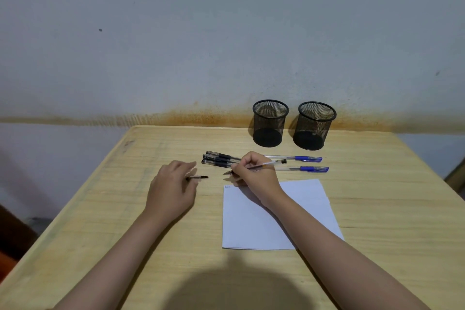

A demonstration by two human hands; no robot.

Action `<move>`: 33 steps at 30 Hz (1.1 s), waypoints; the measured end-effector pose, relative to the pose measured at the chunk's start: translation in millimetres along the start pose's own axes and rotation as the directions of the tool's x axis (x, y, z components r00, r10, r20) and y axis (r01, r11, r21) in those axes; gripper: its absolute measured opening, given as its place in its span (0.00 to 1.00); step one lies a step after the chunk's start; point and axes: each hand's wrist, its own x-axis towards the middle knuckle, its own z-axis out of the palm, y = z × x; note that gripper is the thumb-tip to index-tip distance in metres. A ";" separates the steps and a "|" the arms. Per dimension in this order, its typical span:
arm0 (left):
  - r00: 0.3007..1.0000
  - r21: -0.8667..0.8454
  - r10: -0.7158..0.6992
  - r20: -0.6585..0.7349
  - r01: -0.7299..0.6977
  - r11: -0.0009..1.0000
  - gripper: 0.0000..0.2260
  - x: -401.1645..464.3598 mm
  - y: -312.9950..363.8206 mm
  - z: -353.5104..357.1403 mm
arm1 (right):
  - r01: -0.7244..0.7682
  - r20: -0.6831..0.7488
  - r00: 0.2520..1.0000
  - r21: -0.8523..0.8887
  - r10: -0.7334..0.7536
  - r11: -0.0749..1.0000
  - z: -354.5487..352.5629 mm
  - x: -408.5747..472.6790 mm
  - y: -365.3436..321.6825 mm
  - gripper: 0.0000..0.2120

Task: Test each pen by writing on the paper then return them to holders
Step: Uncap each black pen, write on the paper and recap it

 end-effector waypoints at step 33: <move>0.998 -0.641 -0.056 -0.003 0.041 0.767 0.15 9.6 50.1 -23.0 | 0.157 0.136 0.981 -0.104 -0.142 0.982 14.0 -28.1 -24.7 0.04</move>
